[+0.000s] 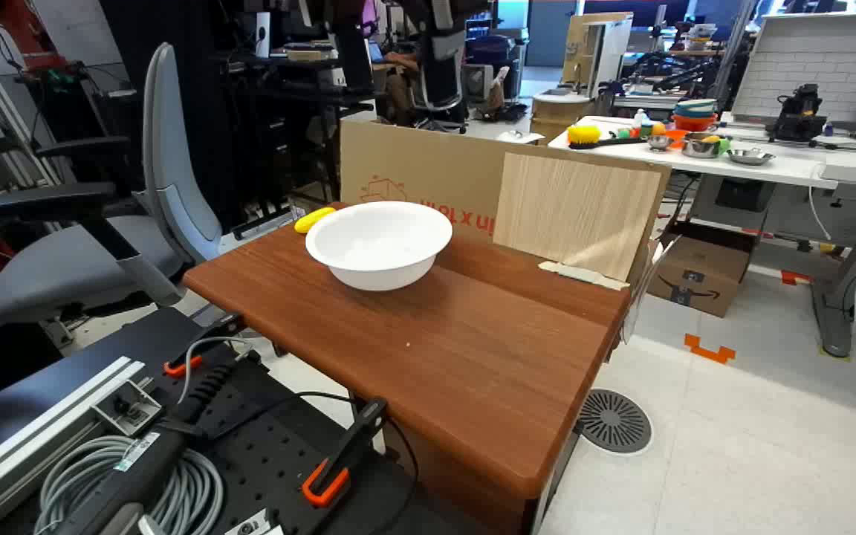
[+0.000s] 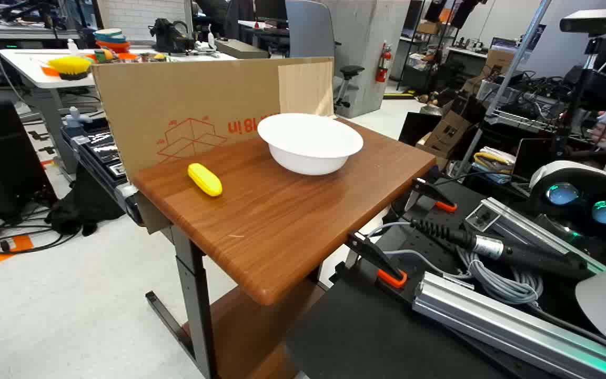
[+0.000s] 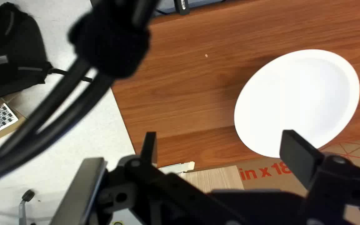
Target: Pick the yellow object and put it in the bowl
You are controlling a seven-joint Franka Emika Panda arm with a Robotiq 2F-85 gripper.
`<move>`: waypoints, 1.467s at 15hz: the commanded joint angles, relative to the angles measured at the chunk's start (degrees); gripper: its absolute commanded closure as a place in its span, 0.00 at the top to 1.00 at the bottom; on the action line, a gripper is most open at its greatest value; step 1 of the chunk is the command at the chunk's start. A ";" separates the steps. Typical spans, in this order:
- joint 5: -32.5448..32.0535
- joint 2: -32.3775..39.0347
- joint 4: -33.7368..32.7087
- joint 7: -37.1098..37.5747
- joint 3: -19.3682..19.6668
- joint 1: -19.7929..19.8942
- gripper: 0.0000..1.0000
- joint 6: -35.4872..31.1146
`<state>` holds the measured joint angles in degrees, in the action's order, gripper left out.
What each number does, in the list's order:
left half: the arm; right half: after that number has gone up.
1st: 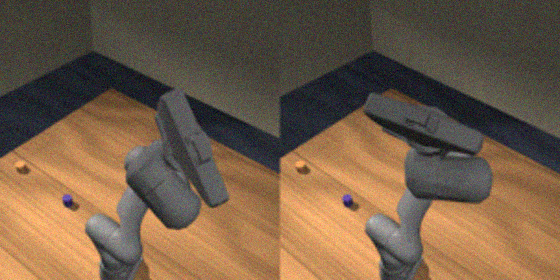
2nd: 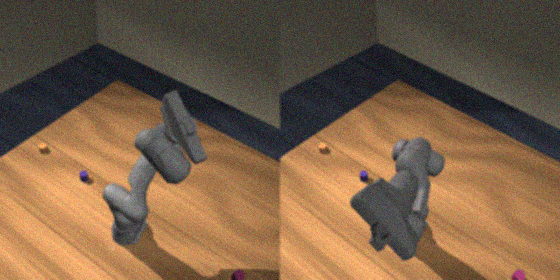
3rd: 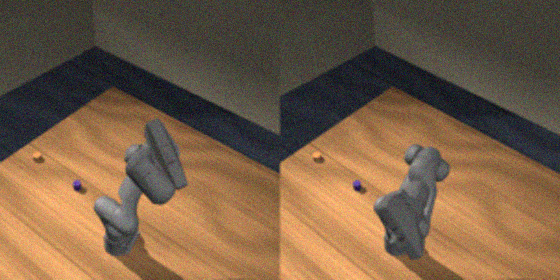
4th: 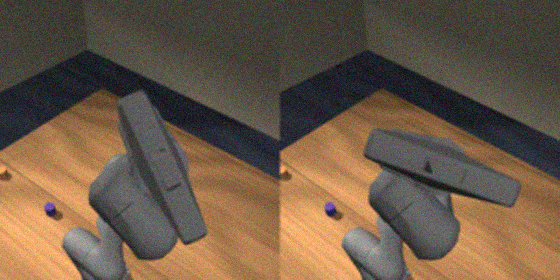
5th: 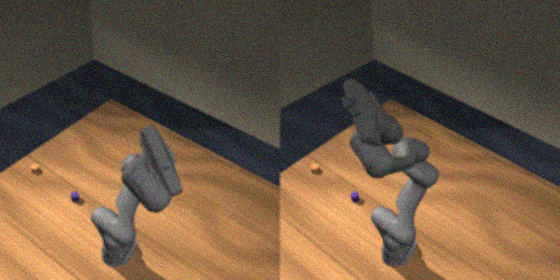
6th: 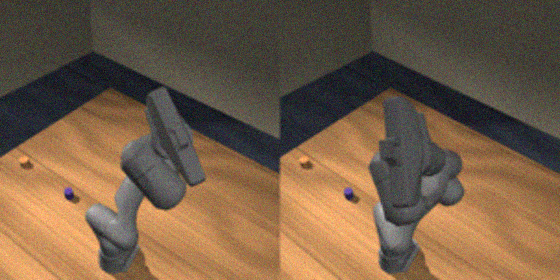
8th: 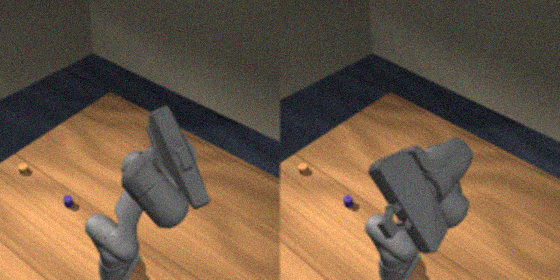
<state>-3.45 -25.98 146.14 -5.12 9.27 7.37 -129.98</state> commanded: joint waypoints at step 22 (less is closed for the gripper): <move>18.22 34.48 -18.71 10.51 -14.14 -13.88 1.00 -18.97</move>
<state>13.28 2.74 132.52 3.27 -2.60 -5.44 -147.57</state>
